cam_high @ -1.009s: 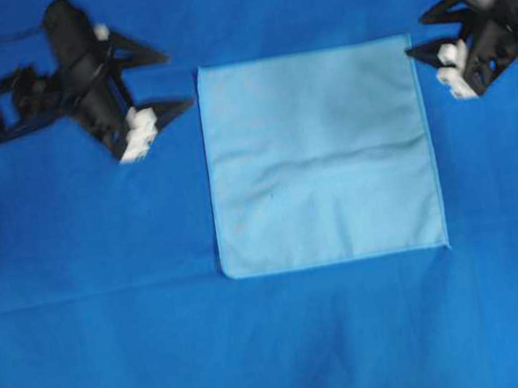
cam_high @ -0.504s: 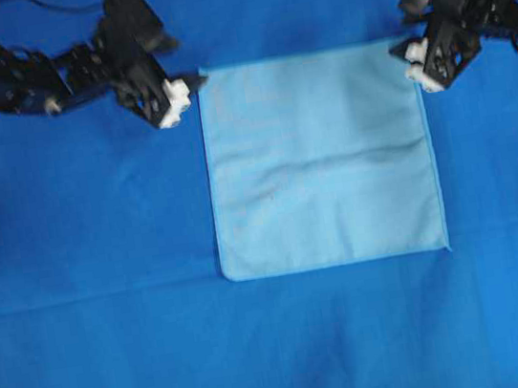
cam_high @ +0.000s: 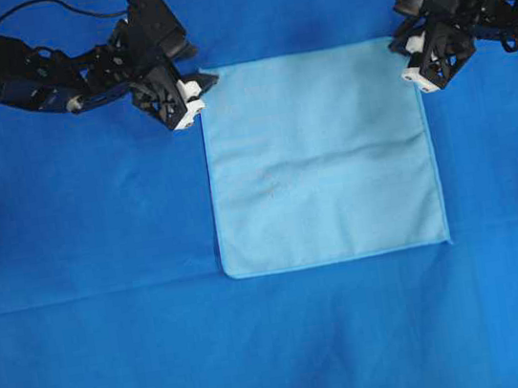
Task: Fold the light blue towel.
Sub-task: 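Grasp the far corners with both grippers and fold toward the near edge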
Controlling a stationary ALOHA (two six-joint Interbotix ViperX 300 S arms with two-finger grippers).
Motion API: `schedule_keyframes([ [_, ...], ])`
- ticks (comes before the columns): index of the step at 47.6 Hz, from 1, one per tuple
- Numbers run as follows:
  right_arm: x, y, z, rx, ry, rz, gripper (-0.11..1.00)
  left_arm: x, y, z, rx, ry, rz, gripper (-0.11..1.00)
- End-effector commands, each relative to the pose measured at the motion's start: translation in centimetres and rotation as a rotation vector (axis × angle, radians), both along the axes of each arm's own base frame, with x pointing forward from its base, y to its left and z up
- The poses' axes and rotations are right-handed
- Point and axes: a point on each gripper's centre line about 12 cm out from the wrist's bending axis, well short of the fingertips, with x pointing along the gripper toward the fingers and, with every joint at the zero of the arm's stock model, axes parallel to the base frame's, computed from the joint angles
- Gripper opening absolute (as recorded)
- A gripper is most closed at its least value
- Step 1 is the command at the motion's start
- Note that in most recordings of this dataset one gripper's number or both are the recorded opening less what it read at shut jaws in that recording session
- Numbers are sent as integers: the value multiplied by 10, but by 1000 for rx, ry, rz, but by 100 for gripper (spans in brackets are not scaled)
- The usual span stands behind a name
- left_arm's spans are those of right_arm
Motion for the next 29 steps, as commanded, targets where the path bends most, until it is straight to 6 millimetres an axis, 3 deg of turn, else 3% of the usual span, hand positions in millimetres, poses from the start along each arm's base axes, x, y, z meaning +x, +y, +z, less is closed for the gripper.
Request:
schedule_keyframes([
  [1, -1, 0, 2, -2, 2, -1, 12, 5, -4, 5, 18, 12, -33, 50],
  [4, -2, 0, 2, 0, 6, -2, 2, 5, -6, 4, 32, 32, -55, 30],
  [10, -3, 1, 3, -1, -2, -8, 2, 5, -7, 5, 44, 41, -69, 2],
  [19, -3, 0, 9, -7, -16, -16, 2, 7, -6, 10, 64, 35, -81, 1],
  [29, -4, 0, 34, -42, -73, -34, 2, 13, -1, 48, 125, 31, -119, 1],
])
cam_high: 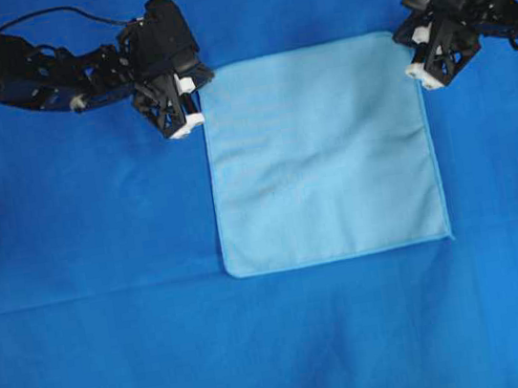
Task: Fold the light blue towel.
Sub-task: 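Grasp the far corners with both grippers and fold toward the near edge, then lay the far half onto the near half and open both grippers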
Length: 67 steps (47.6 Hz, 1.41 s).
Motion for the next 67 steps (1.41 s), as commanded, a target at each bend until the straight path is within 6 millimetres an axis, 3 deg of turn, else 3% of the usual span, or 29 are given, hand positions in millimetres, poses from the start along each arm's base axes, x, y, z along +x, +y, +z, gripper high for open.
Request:
schedule_keyframes([
  [1, 1, -2, 20, -33, -43, -11, 2, 6, 6, 33, 45, -42, -13, 1],
  [13, -11, 6, 49, -63, -65, -21, 2, 9, 8, 53, 73, -50, -31, 1],
  [23, -14, 12, 51, -62, -73, -16, 2, 4, 2, 54, 56, -39, -33, 1],
  [29, -10, 23, 53, -32, -80, 0, 2, 4, -14, 62, 49, -36, -66, 1],
  [45, -7, 96, 53, 181, -6, 93, 2, -1, -91, 48, -37, 127, -237, 1],
  [63, -4, 172, 50, 343, -9, 209, 2, 15, -191, 47, -90, 124, -438, 1],
  [67, -3, 183, 49, 361, 0, 234, 2, 17, -205, 47, -107, 120, -454, 1],
])
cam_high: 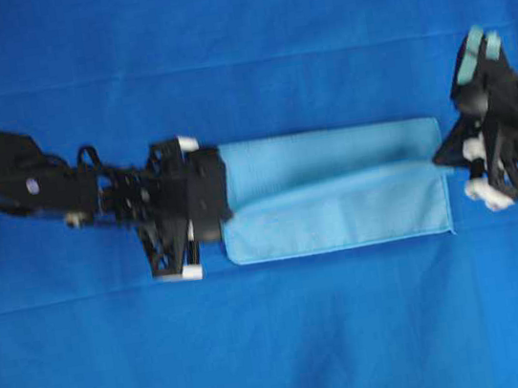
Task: Fold the light blue towel.
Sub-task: 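Lay the far half onto the near half and open both grippers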
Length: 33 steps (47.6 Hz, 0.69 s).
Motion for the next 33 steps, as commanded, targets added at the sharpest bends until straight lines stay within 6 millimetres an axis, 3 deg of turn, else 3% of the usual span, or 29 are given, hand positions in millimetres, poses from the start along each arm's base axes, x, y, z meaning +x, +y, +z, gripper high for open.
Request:
schedule_keyframes([
  [1, 3, 11, 1, 15, -4, 31, 2, 8, -13, 11, -20, -38, -14, 1],
  [10, 3, 25, -9, 37, 28, 58, 2, 6, -23, 6, -45, -32, -9, 1],
  [33, 12, 30, -23, 45, -8, 68, 2, 8, -22, 0, -55, -82, -1, 2],
])
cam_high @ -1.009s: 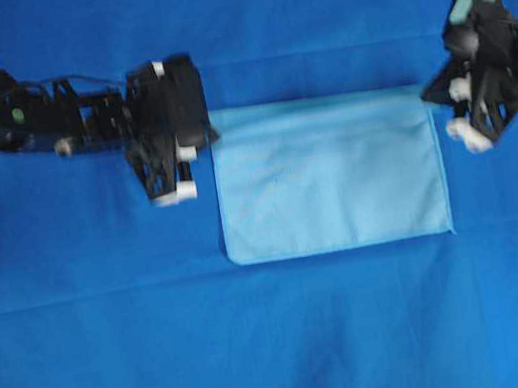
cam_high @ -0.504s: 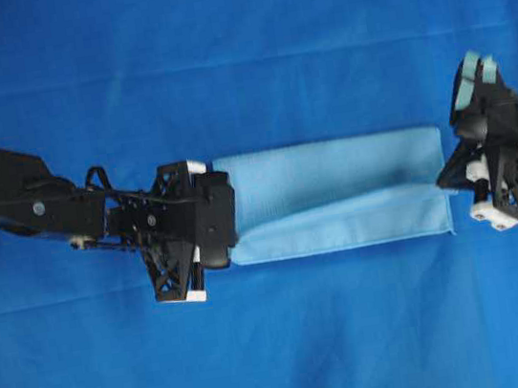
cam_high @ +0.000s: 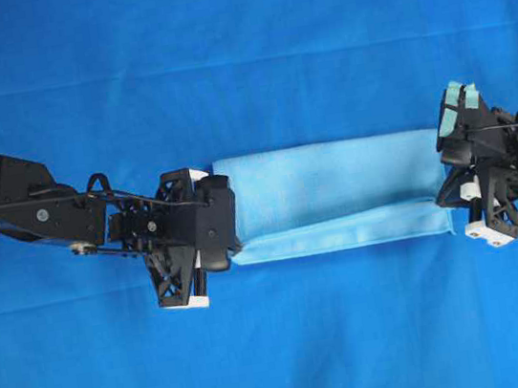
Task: Fold the light blue towel.
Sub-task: 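Lay the far half onto the near half and open both grippers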
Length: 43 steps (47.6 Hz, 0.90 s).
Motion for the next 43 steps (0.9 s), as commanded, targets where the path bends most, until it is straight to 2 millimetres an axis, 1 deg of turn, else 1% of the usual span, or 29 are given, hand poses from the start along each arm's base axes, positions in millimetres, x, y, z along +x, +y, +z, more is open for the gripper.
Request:
schedule_keyframes([
  [1, 4, 1, 2, 5, -21, 1, 2, 3, -1, 5, -5, -24, 1, 2],
  [7, 8, 2, 3, 10, -44, 2, 3, 4, -1, 6, -6, -30, 1, 3],
  [9, 9, 3, 4, 11, -50, 3, 3, 4, -1, 6, -6, -30, 1, 8],
  [11, 10, 4, 4, 11, -54, 8, 5, 4, -1, 6, -7, -30, 2, 18],
  [13, 11, 6, 5, 13, -59, 13, 14, 4, -2, 7, -6, -30, -1, 28],
  [15, 12, 8, 7, 15, -61, 21, 29, 4, -2, 8, -5, -30, -2, 39],
  [18, 14, 12, 10, 18, -70, 34, 47, 4, -2, 11, -6, -33, -3, 56],
  [20, 16, 15, 13, 20, -79, 46, 58, 3, -2, 14, -4, -37, -6, 64],
  [22, 17, 17, 15, 20, -84, 57, 65, 2, -2, 18, -2, -42, -9, 71],
  [24, 18, 18, 19, 23, -97, 61, 65, 1, -2, 22, 0, -43, -12, 74],
  [29, 19, 19, 29, 13, -113, 76, 57, -1, 0, 31, 4, -53, -13, 73],
  [33, 17, 15, 35, -15, -118, 90, 57, -1, 5, 34, 6, -60, -1, 72],
  [37, 15, 4, 38, -58, -122, 81, 58, 1, 17, 35, 9, -63, 26, 72],
  [43, 12, -23, 38, -125, -108, 16, 58, 5, 40, 36, 22, -68, 77, 72],
])
